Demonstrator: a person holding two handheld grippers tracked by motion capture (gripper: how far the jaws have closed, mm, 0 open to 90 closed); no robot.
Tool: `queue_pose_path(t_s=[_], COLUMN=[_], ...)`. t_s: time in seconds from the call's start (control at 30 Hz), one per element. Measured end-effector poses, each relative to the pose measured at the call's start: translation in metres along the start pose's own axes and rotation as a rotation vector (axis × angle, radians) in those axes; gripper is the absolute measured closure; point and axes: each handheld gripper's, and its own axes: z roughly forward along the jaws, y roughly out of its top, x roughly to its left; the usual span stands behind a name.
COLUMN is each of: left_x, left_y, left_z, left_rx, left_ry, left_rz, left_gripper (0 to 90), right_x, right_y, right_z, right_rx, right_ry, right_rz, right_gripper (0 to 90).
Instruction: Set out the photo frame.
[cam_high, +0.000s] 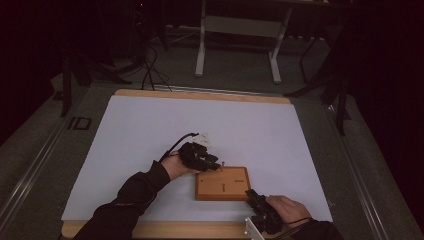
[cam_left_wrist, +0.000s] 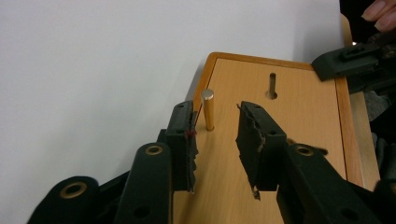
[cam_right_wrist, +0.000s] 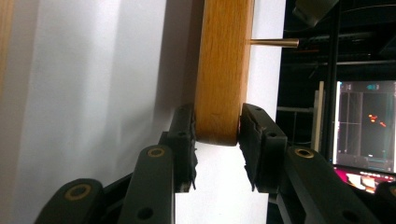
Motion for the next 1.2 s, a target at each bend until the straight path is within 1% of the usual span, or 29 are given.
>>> queue_pose_path(t_s=[0.07,0.1,0.17,0.23,0.27,0.3,0.33,0.37,0.4,0.53,0.57,0.6,0.63,0.67,0.7,0.77,0.87,0.93,1.0,1.07,1.1,1.2], left_x=[-0.001,-0.001,-0.002,-0.004,-0.004,-0.005,-0.006,-0.007,-0.009,-0.015,-0.016,-0.016,-0.017,-0.018,-0.019,-0.020,-0.023,-0.024,-0.026,-0.027,-0.028,-0.030], left_y=[-0.003,-0.005,-0.007,-0.010,-0.011,-0.013,-0.015,-0.018,-0.020,-0.030,-0.033,-0.036,-0.039,-0.042,-0.044,-0.050,-0.060,-0.065,-0.071,-0.075,-0.077,-0.081], left_z=[-0.006,-0.008,-0.013,-0.020,-0.024,-0.028,-0.032,-0.037,-0.041,-0.054,-0.058,-0.061,-0.065,-0.067,-0.069,-0.072,-0.076,-0.076,-0.076,-0.075,-0.076,-0.077], left_rx=[-0.009,-0.014,-0.013,-0.023,-0.029,-0.042,-0.059,-0.077,-0.092,-0.138,-0.146,-0.157,-0.167,-0.173,-0.182,-0.194,-0.203,-0.207,-0.210,-0.206,-0.215,-0.216], left_ry=[0.011,0.013,0.022,0.032,0.033,0.035,0.047,0.058,0.058,0.083,0.084,0.064,0.061,0.071,0.073,0.087,0.120,0.118,0.124,0.126,0.125,0.133], left_rz=[-0.008,-0.009,-0.006,-0.005,-0.007,-0.012,-0.016,-0.027,-0.039,-0.048,-0.054,-0.048,-0.042,-0.050,-0.053,-0.062,-0.055,-0.062,-0.060,-0.064,-0.066,-0.064], left_gripper=[62.9,60.6,59.9,55.7,55.3,51.3,47.8,46.0,44.2,33.7,30.6,26.7,20.2,17.9,17.8,14.7,13.7,8.1,7.4,4.6,2.6,2.4], right_x=[-0.003,-0.004,-0.006,-0.009,-0.010,-0.012,-0.013,-0.015,-0.017,-0.026,-0.028,-0.030,-0.032,-0.034,-0.035,-0.040,-0.045,-0.049,-0.053,-0.057,-0.059,-0.064], right_y=[0.000,0.000,0.000,0.000,0.000,0.000,0.000,0.000,0.000,-0.002,-0.002,-0.003,-0.003,-0.004,-0.005,-0.006,-0.008,-0.009,-0.010,-0.013,-0.014,-0.016], right_z=[0.000,-0.001,-0.001,-0.001,-0.001,-0.001,-0.002,-0.002,-0.002,-0.004,-0.004,-0.005,-0.005,-0.005,-0.005,-0.004,-0.004,-0.004,-0.003,-0.003,-0.002,-0.001], right_rx=[-0.004,-0.001,-0.003,-0.006,-0.006,-0.005,-0.005,-0.009,-0.012,-0.032,-0.036,-0.041,-0.047,-0.053,-0.057,-0.064,-0.070,-0.070,-0.081,-0.092,-0.094,-0.102], right_ry=[0.008,0.012,0.022,0.035,0.038,0.045,0.050,0.057,0.061,0.077,0.085,0.089,0.096,0.095,0.098,0.115,0.124,0.126,0.138,0.150,0.156,0.177], right_rz=[0.008,0.012,0.011,0.014,0.016,0.012,0.017,0.027,0.036,0.090,0.104,0.113,0.117,0.122,0.132,0.150,0.169,0.173,0.182,0.194,0.202,0.213], right_gripper=[66.9,66.8,66.9,66.9,66.9,67.0,67.0,67.0,67.3,67.9,68.0,68.0,68.2,68.3,68.4,68.4,69.0,69.3,69.3,69.4,69.4,69.4])
